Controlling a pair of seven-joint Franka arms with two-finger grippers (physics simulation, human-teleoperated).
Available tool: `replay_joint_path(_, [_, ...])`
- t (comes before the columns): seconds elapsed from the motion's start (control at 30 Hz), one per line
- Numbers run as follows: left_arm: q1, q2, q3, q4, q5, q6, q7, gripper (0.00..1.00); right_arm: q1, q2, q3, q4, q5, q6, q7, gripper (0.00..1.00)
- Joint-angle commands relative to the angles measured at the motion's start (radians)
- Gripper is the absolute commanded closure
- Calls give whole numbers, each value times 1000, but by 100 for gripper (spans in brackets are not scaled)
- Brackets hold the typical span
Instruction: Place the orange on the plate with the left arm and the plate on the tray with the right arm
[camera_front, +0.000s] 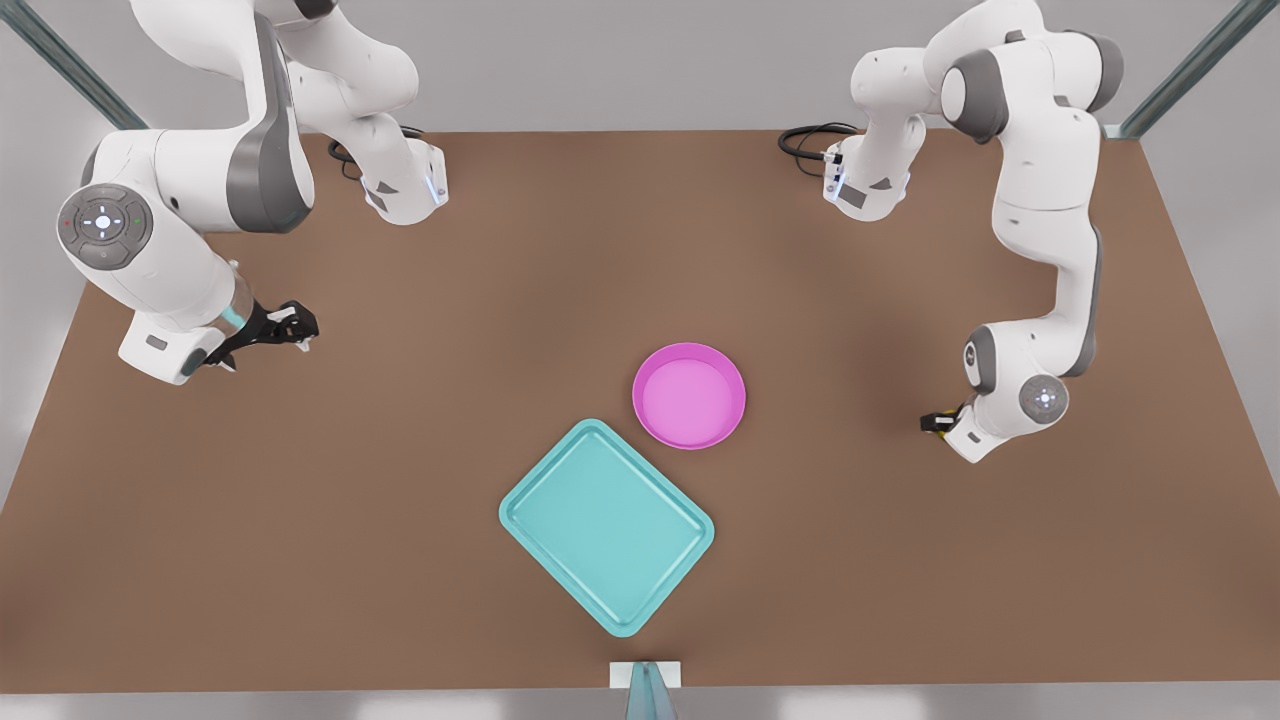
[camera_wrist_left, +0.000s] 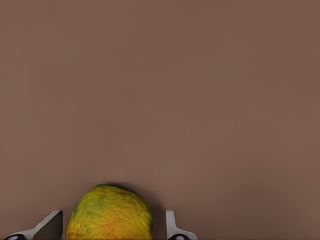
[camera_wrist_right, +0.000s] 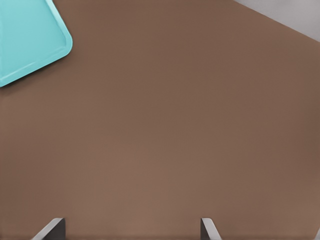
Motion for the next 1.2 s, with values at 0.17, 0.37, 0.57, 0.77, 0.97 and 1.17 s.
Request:
replay_joint_path(0.17, [0,6,0,1,1,8,28,13,-1,0,-1,0,2,-1,-5,0])
replay_joint_path(0.37, [0,4,0,3,1,7,18,27,-1,0,-1,0,3,-1,-5,0])
replay_joint_path(0.57, [-106,-81,-14,6,1,-99,-133,27,-2,0,-1,0,9,-1,-6,0])
replay_joint_path(0.77, [-649,-57,-47,161,-82,-355,-634,28,-2,7,-1,0,9,-1,-6,0])
replay_joint_path(0.97, [-718,50,-110,289,-84,-392,-797,27,-4,7,-1,-1,9,-3,-6,0])
replay_joint_path(1.17, [-706,-215,121,317,-165,-800,-630,0,-1,10,-1,-6,11,-1,-6,0])
